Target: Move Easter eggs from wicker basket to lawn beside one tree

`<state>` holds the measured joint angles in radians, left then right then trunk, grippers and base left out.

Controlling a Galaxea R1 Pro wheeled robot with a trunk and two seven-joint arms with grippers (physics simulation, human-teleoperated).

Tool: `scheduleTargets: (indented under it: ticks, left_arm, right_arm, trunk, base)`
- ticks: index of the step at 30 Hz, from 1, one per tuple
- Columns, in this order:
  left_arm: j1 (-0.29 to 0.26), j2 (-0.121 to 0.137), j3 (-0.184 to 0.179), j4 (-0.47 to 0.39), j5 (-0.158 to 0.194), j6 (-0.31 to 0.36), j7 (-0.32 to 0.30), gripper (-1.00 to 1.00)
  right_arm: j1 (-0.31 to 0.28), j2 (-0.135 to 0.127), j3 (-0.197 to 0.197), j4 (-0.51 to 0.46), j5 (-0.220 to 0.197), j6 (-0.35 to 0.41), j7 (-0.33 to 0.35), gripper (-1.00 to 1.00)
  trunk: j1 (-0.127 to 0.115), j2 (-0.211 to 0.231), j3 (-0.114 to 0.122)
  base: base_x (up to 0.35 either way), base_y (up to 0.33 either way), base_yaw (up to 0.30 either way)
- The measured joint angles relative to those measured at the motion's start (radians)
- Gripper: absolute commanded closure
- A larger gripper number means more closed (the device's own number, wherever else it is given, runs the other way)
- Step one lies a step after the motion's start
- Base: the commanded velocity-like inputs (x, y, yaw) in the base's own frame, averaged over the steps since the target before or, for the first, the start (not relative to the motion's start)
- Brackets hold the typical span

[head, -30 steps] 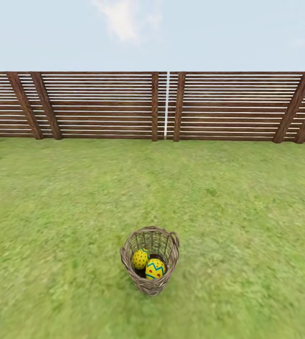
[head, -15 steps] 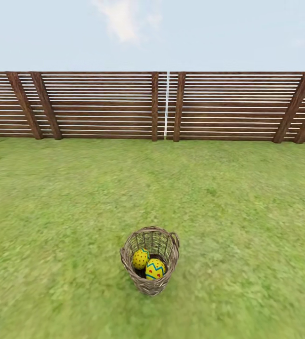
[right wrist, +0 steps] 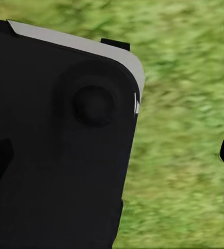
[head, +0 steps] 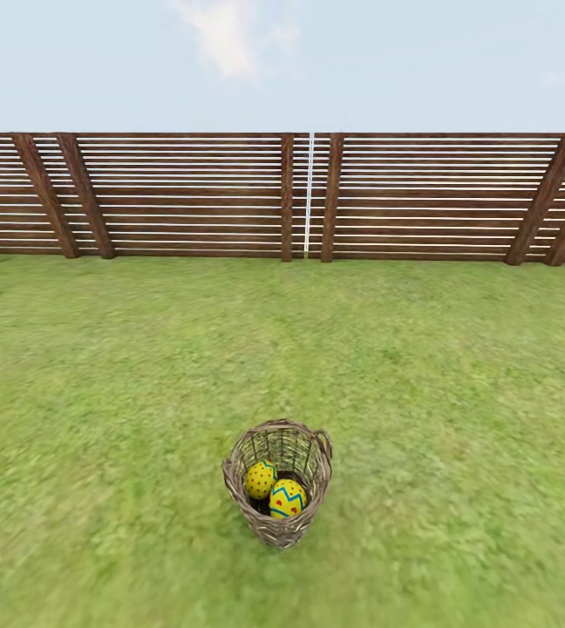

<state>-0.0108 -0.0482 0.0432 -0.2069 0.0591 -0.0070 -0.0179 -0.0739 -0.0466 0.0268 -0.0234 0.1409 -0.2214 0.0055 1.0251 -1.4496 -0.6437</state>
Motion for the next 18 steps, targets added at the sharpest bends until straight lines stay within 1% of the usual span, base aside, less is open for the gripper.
scheduleTargets:
  ticks: [1, 2, 4, 5, 6, 7, 8, 10, 11, 12, 13, 14, 15, 16, 17, 18]
  left_arm:
    - [-0.002, -0.001, 0.000, -0.020, 0.004, 0.002, 0.001, -1.00]
    - [-0.007, -0.002, 0.001, -0.060, 0.008, 0.005, 0.002, -1.00]
    - [-0.025, 0.000, 0.001, -0.143, 0.012, 0.010, 0.004, -1.00]
    - [-0.032, 0.000, 0.001, -0.163, 0.011, 0.013, 0.004, -1.00]
    - [-0.051, 0.000, 0.001, -0.195, 0.011, 0.020, 0.005, -1.00]
    - [-0.077, 0.000, 0.001, -0.219, 0.009, 0.034, 0.006, -1.00]
    - [-0.094, 0.000, 0.000, -0.228, 0.008, 0.043, 0.006, -1.00]
    - [-0.169, -0.001, -0.002, -0.251, 0.005, 0.089, 0.013, -1.00]
    - [-0.189, -0.001, -0.002, -0.255, 0.005, 0.104, 0.018, -1.00]
    - [-0.230, -0.003, -0.002, -0.264, 0.005, 0.131, 0.033, -1.00]
    - [-0.285, -0.005, -0.002, -0.272, 0.005, 0.156, 0.057, -1.00]
    - [-0.308, -0.006, -0.002, -0.276, 0.005, 0.169, 0.073, -1.00]
    - [-0.355, -0.007, -0.002, -0.281, 0.007, 0.189, 0.106, -1.00]
    - [-0.422, -0.009, -0.002, -0.284, 0.009, 0.205, 0.140, -1.00]
    - [-0.448, -0.010, -0.002, -0.285, 0.009, 0.211, 0.157, -1.00]
    - [-0.494, -0.011, -0.002, -0.287, 0.011, 0.220, 0.185, -1.00]
  right_arm:
    - [0.000, 0.000, 0.000, -0.007, 0.000, 0.001, 0.001, -1.00]
    - [0.000, -0.001, 0.000, -0.026, 0.000, 0.004, 0.000, -1.00]
    - [-0.001, -0.002, 0.000, -0.096, 0.001, 0.011, -0.002, -1.00]
    - [-0.002, -0.002, 0.000, -0.122, 0.000, 0.015, -0.002, -1.00]
    - [-0.004, -0.002, 0.000, -0.178, -0.001, 0.031, -0.003, -1.00]
    - [-0.006, -0.002, -0.001, -0.245, -0.002, 0.066, -0.003, -1.00]
    - [-0.007, -0.002, -0.001, -0.283, -0.003, 0.093, -0.003, -1.00]
    - [-0.015, -0.002, -0.002, -0.446, -0.009, 0.249, -0.004, -1.00]
    - [-0.020, -0.002, -0.002, -0.496, -0.011, 0.296, -0.005, -1.00]
    - [-0.032, -0.002, -0.004, -0.583, -0.013, 0.392, -0.008, -1.00]
    - [-0.047, -0.003, -0.009, -0.673, -0.014, 0.481, -0.013, -1.00]
    - [-0.057, -0.003, -0.013, -0.717, -0.014, 0.523, -0.018, -1.00]
    - [-0.083, -0.003, -0.026, -0.781, -0.016, 0.588, -0.031, -1.00]
    - [-0.126, -0.004, -0.051, -0.828, -0.017, 0.639, -0.046, -1.00]
    - [-0.149, -0.004, -0.066, -0.845, -0.018, 0.659, -0.053, -1.00]
    - [-0.197, -0.003, -0.100, -0.863, -0.018, 0.691, -0.064, -1.00]
  trunk:
    - [0.000, 0.000, 0.000]
    - [0.000, 0.000, 0.000]
    - [0.000, 0.000, 0.000]
    - [0.000, 0.000, 0.000]
    - [0.000, 0.000, 0.000]
    - [0.000, 0.000, 0.000]
    - [0.000, 0.000, 0.000]
    - [0.000, 0.000, 0.000]
    - [0.000, 0.000, 0.000]
    - [0.000, 0.000, 0.000]
    - [0.000, 0.000, 0.000]
    - [0.000, 0.000, 0.000]
    - [0.000, 0.000, 0.000]
    - [0.000, 0.000, 0.000]
    - [0.000, 0.000, 0.000]
    - [0.000, 0.000, 0.000]
  base:
    - [0.000, 0.000, 0.000]
    - [0.000, 0.000, 0.000]
    - [0.000, 0.000, 0.000]
    - [0.000, 0.000, 0.000]
    - [0.000, 0.000, 0.000]
    - [0.000, 0.000, 0.000]
    - [0.000, 0.000, 0.000]
    - [0.000, 0.000, 0.000]
    - [0.000, 0.000, 0.000]
    - [0.000, 0.000, 0.000]
    - [0.000, 0.000, 0.000]
    - [0.000, 0.000, 0.000]
    - [0.000, 0.000, 0.000]
    - [0.000, 0.000, 0.000]
    - [0.000, 0.000, 0.000]
    - [0.000, 0.000, 0.000]
